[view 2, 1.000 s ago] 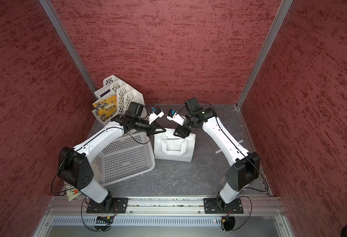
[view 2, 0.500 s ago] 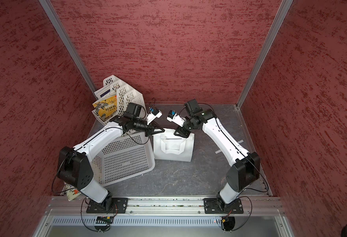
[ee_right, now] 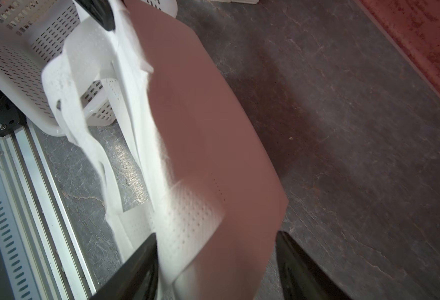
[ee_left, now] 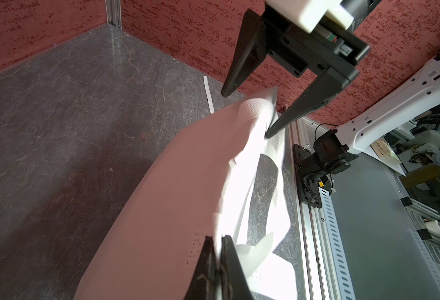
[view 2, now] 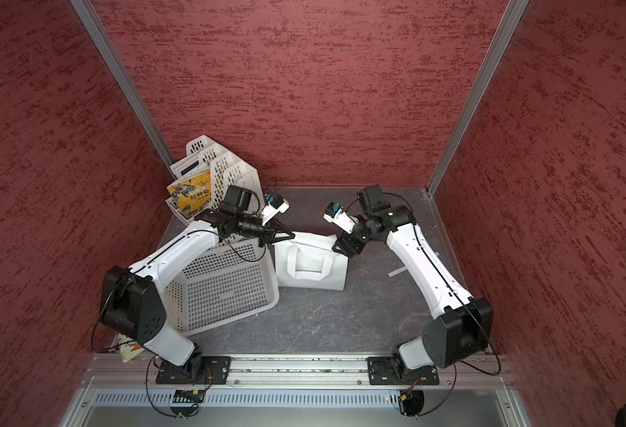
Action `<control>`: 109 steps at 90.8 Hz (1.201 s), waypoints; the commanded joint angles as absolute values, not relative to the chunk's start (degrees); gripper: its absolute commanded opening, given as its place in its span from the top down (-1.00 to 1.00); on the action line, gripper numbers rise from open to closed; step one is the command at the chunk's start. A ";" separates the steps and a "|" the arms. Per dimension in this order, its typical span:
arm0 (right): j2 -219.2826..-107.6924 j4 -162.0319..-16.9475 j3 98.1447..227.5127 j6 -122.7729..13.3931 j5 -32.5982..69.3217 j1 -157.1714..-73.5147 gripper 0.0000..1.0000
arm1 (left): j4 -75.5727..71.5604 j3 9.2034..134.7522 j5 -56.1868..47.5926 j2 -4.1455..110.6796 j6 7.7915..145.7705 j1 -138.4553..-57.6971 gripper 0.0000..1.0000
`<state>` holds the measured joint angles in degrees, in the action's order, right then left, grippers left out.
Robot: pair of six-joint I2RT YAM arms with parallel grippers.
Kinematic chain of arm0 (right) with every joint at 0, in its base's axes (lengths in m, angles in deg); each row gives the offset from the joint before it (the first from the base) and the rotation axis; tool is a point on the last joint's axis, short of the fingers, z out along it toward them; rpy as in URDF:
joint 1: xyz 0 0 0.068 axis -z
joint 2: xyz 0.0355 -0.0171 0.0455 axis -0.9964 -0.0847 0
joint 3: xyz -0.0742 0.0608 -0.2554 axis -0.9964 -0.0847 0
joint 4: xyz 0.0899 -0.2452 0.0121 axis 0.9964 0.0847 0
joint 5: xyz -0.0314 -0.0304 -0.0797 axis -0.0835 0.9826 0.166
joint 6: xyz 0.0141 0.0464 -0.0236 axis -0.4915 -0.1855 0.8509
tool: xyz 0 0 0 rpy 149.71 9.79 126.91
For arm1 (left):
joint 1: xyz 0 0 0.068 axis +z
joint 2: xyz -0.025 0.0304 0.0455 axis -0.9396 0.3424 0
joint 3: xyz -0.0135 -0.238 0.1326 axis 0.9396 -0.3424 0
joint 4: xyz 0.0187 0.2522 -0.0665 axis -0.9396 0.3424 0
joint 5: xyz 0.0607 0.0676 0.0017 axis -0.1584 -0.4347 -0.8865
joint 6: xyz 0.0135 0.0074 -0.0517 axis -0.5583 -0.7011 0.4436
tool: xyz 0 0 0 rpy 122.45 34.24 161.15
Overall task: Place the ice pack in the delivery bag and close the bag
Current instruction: Seal the delivery bag at the center of the board.
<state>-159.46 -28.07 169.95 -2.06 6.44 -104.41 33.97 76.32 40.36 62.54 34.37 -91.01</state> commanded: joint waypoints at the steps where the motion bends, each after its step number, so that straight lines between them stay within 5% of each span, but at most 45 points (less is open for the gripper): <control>1: -160.48 -26.54 169.86 -1.71 5.00 -104.13 0.12 | 33.10 76.03 42.49 60.66 32.87 -90.04 1.00; 10: -161.95 -26.31 171.26 -2.81 2.64 -104.05 1.00 | 33.46 76.00 42.71 60.46 32.67 -90.01 1.00; 30: -159.23 -29.46 169.96 -3.76 0.46 -103.74 1.00 | 34.29 75.09 42.45 59.15 32.37 -89.78 1.00; 48: -153.82 -34.72 165.85 -4.43 -2.08 -103.72 1.00 | 34.17 73.92 43.74 58.05 32.22 -89.81 0.28; 57: -152.79 -36.53 165.02 -4.74 -2.02 -103.77 0.77 | 34.65 73.83 43.34 58.30 31.72 -90.18 0.08; 70: -152.63 -35.56 165.85 -2.40 -0.02 -103.70 1.00 | 36.62 73.47 41.10 57.68 29.37 -88.84 -0.15; 101: -152.44 -36.23 164.36 0.94 0.68 -103.51 1.00 | 37.01 73.31 46.23 60.58 29.39 -87.55 -0.19; 109: -153.24 -36.26 165.49 0.14 -0.56 -103.54 0.69 | 39.06 74.63 46.89 62.83 28.44 -88.38 0.14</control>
<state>-153.28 -32.77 163.88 0.54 1.00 -104.01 35.80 72.78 43.79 59.55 30.31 -87.15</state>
